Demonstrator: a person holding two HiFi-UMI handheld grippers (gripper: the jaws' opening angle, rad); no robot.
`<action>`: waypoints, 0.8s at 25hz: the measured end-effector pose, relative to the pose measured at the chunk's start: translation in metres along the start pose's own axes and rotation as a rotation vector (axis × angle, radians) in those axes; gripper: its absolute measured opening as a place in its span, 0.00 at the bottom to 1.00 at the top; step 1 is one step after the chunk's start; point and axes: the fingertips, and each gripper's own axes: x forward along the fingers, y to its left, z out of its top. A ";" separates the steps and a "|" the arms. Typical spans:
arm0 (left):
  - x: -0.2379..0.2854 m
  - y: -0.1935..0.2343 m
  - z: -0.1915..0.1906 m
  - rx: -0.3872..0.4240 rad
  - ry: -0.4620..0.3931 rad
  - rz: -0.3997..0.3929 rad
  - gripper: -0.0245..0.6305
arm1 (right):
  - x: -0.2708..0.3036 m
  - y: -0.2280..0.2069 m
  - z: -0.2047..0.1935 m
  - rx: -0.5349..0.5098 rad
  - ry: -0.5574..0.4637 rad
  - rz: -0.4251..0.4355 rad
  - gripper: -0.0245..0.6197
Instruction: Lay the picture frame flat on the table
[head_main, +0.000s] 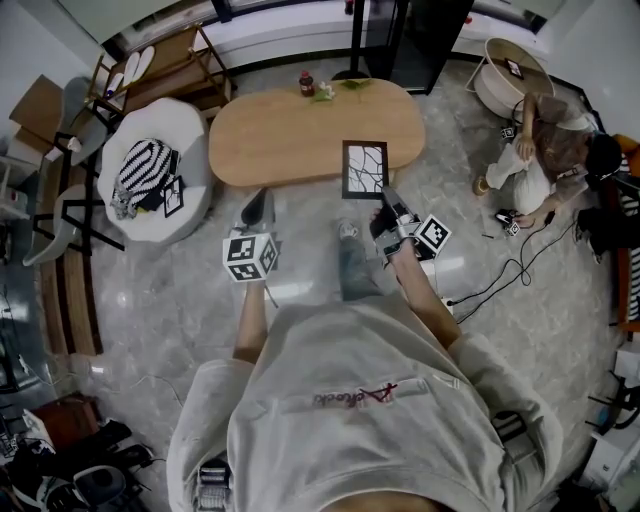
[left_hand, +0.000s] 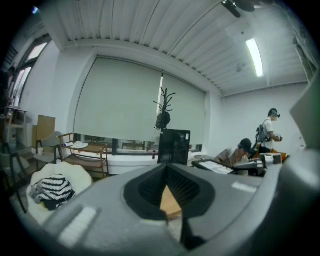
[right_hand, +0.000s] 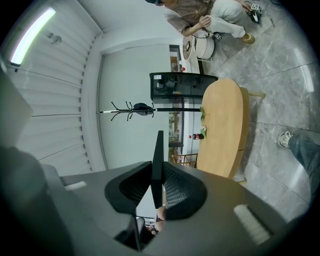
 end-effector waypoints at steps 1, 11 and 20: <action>0.006 0.003 0.001 -0.002 0.000 0.002 0.04 | 0.007 0.000 0.002 0.002 0.001 0.002 0.15; 0.081 0.025 0.018 0.000 0.018 0.000 0.04 | 0.077 -0.009 0.041 0.020 0.004 -0.008 0.15; 0.164 0.044 0.054 0.005 0.017 0.020 0.04 | 0.156 -0.004 0.091 0.028 0.033 -0.009 0.15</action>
